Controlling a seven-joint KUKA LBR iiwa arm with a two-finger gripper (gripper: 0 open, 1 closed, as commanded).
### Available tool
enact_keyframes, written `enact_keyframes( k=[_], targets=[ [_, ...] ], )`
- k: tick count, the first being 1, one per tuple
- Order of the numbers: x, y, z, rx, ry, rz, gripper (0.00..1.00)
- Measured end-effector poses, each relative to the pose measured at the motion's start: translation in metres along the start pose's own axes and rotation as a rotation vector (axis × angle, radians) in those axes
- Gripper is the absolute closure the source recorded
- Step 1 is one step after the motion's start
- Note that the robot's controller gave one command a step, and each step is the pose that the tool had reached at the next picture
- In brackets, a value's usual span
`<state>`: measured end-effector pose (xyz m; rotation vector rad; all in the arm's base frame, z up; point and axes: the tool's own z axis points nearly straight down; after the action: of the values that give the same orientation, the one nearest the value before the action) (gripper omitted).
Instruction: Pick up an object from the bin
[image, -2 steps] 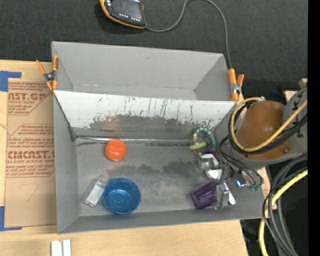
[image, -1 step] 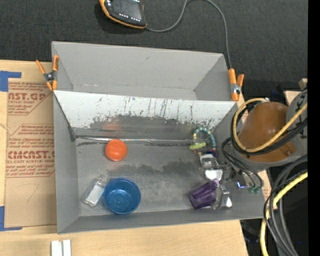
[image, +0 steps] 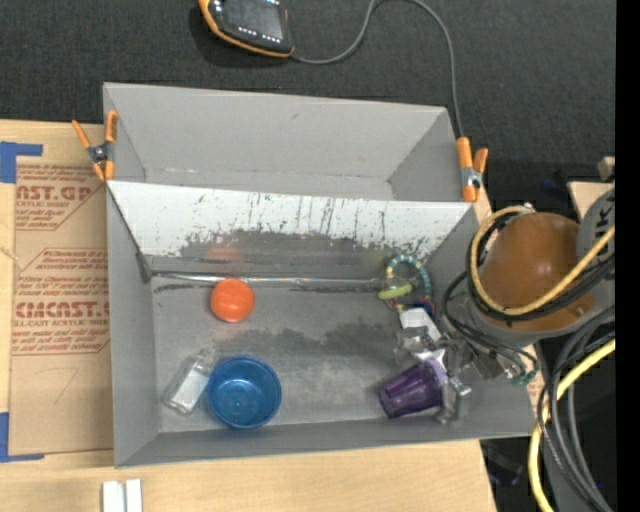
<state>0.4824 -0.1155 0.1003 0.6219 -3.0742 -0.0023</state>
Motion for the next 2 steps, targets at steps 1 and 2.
enact_keyframes(
  k=[1,2],
  targets=[
    [-0.006,0.002,0.029,0.006,-0.020,0.244,0.00],
    [-0.003,-0.009,0.030,0.003,-0.006,-0.085,1.00]
  ],
)
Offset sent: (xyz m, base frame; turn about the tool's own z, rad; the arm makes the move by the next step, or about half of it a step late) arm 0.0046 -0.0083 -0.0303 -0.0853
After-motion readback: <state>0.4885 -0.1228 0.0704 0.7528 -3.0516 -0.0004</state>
